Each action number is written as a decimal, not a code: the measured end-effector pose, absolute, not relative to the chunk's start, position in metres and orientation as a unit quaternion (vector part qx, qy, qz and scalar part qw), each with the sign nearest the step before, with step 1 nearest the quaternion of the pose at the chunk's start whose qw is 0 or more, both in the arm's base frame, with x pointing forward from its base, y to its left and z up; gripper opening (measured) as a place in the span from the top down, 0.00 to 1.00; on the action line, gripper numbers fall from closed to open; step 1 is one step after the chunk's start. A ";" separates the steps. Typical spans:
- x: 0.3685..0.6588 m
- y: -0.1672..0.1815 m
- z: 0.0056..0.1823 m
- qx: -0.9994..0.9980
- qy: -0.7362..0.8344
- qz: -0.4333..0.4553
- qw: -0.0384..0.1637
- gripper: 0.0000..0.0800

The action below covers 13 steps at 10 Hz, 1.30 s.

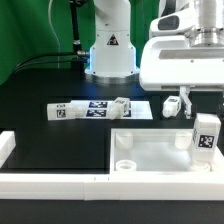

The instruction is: Assemble one leg

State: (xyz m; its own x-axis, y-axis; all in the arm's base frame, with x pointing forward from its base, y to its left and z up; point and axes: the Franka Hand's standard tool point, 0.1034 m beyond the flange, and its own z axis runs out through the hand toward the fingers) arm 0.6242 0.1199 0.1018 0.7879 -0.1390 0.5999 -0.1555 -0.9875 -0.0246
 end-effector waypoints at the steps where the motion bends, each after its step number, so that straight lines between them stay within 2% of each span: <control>1: 0.625 0.119 0.101 0.943 -0.076 0.323 0.014 0.64; 5: 0.626 0.119 0.101 0.940 -0.067 0.333 0.017 0.64; 8: 0.626 0.119 0.101 0.941 -0.063 0.333 0.019 0.22; 11: 0.626 0.118 0.099 0.947 -0.059 0.315 0.022 0.19; 13: 0.633 0.114 0.105 0.958 -0.067 0.277 0.018 0.19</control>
Offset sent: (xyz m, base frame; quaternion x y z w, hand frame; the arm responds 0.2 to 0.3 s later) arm 0.0000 0.0000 0.0000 0.0000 0.0000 0.0000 1.0000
